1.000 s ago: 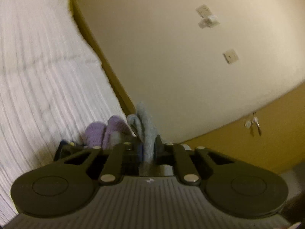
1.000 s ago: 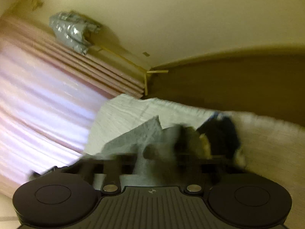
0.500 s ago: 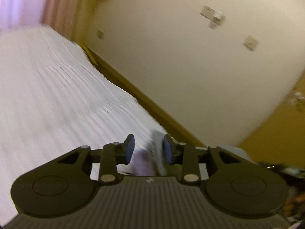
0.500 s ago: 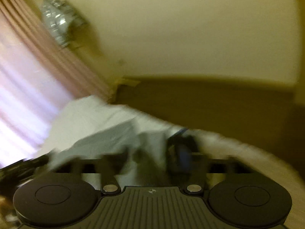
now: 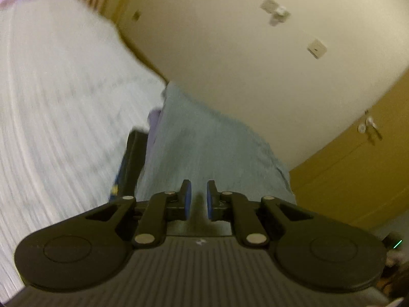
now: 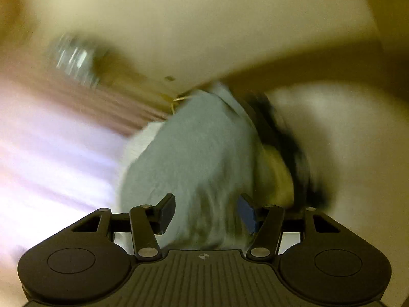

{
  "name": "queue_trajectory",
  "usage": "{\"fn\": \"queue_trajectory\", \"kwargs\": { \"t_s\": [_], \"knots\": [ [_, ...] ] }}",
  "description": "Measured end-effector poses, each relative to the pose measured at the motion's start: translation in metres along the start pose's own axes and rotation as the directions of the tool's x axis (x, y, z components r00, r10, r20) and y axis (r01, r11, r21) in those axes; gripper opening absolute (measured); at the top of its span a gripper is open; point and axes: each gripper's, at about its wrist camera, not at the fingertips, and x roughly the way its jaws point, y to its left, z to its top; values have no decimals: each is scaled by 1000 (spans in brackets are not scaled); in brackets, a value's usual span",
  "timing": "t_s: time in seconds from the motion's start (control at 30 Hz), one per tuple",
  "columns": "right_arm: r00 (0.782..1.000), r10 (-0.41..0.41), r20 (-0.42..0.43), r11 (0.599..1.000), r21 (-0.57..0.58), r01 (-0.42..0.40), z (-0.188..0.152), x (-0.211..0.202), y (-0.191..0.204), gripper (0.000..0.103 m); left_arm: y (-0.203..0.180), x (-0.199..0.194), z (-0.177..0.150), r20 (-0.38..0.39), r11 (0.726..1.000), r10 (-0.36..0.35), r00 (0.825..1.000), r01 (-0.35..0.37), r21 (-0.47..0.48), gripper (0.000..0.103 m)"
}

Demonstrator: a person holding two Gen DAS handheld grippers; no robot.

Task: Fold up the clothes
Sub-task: 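Lift the folded grey shirt with both grippers and carry it to the clothes stack, then lower the grey shirt onto the clothes stack and open both grippers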

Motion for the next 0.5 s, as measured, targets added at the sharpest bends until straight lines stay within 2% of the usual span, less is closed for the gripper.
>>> {"fn": "queue_trajectory", "kwargs": {
  "t_s": [0.03, 0.07, 0.13, 0.17, 0.23, 0.33, 0.37, 0.4, 0.43, 0.47, 0.5],
  "knots": [
    [999, 33, -3, 990, 140, -33, -4, -4, -20, 59, 4, -3, -1, -6, 1000, -1, 1000, 1, -19, 8],
    [998, 67, -1, 959, 277, -64, -8, -8, -39, 59, 8, -5, -1, -10, 999, -8, 1000, 7, -36, 9],
    [987, 155, 48, 862, 482, -159, -14, -4, -64, 59, 12, -8, -1, -6, 998, -20, 1000, 19, -65, 14],
    [975, 208, 82, 788, 576, -217, -19, 2, -72, 59, 12, -8, 0, 0, 997, -26, 1000, 25, -73, 16],
    [953, 277, 126, 669, 687, -285, -24, 16, -70, 59, 14, -9, 1, 5, 996, -35, 999, 36, -84, 18],
    [953, 269, 136, 573, 773, -272, -34, 31, -73, 59, 17, -2, 2, -16, 993, -54, 998, 52, -105, 20],
    [956, 262, 133, 617, 738, -272, -30, 30, -65, 59, 19, 2, 2, -26, 993, -54, 998, 51, -110, 20],
    [959, 253, 128, 676, 686, -270, -24, 29, -55, 53, 21, 6, 3, -32, 992, -51, 998, 47, -113, 19],
    [962, 245, 124, 730, 629, -267, -19, 27, -45, 17, 21, 9, 4, -32, 992, -49, 998, 45, -114, 19],
    [964, 235, 121, 780, 569, -262, -13, 26, -35, 9, 23, 11, 4, -31, 992, -49, 998, 45, -119, 19],
    [967, 226, 118, 825, 505, -255, -8, 24, -25, 8, 25, 12, 5, -29, 991, -51, 998, 47, -128, 19]
  ]
}}
